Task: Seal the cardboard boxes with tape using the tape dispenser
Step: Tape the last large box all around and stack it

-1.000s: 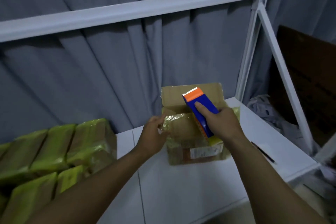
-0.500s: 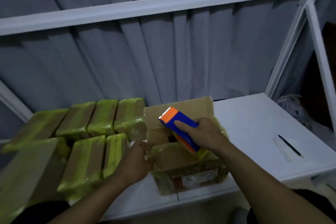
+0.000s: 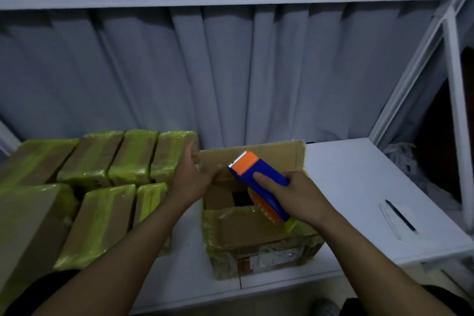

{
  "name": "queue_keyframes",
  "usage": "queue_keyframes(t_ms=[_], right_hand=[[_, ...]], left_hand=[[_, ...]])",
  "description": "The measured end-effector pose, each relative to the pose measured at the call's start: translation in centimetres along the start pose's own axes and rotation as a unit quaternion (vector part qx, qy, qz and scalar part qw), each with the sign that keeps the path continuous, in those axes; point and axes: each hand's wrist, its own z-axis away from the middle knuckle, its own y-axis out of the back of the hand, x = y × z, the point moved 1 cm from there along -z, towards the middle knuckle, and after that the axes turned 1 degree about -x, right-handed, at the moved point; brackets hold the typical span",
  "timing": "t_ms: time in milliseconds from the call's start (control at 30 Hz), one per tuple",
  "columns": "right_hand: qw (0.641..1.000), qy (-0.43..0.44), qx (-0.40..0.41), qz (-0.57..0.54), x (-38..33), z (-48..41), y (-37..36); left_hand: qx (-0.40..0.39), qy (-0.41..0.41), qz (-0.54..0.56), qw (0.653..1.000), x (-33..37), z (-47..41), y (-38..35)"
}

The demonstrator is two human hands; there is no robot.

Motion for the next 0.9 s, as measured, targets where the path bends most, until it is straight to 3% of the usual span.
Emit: queue_keyframes(t_ms=[200, 500, 633, 700, 900], right_hand=[[1.000, 0.005, -0.012, -0.007, 0.0, -0.1, 0.4], [0.999, -0.008, -0.013, -0.044, -0.4, 0.0, 1.3], [0.999, -0.001, -0.007, -0.036, -0.8, -0.9, 1.1], [0.999, -0.016, -0.028, 0.005, -0.9, -1.5, 0.7], [0.991, -0.040, -0.073, 0.100, -1.2, -3.0, 0.5]], left_hand=[[-0.009, -0.084, -0.113, 0.990, 1.0, 1.1, 1.4], [-0.243, -0.033, -0.208, 0.947, -0.3, 6.5, 1.7], [-0.260, -0.143, -0.306, 0.904, 1.4, 7.8, 1.8], [-0.249, -0.192, -0.304, 0.899, 1.6, 8.2, 1.9], [-0.225, -0.070, -0.259, 0.937, -0.4, 7.6, 3.0]])
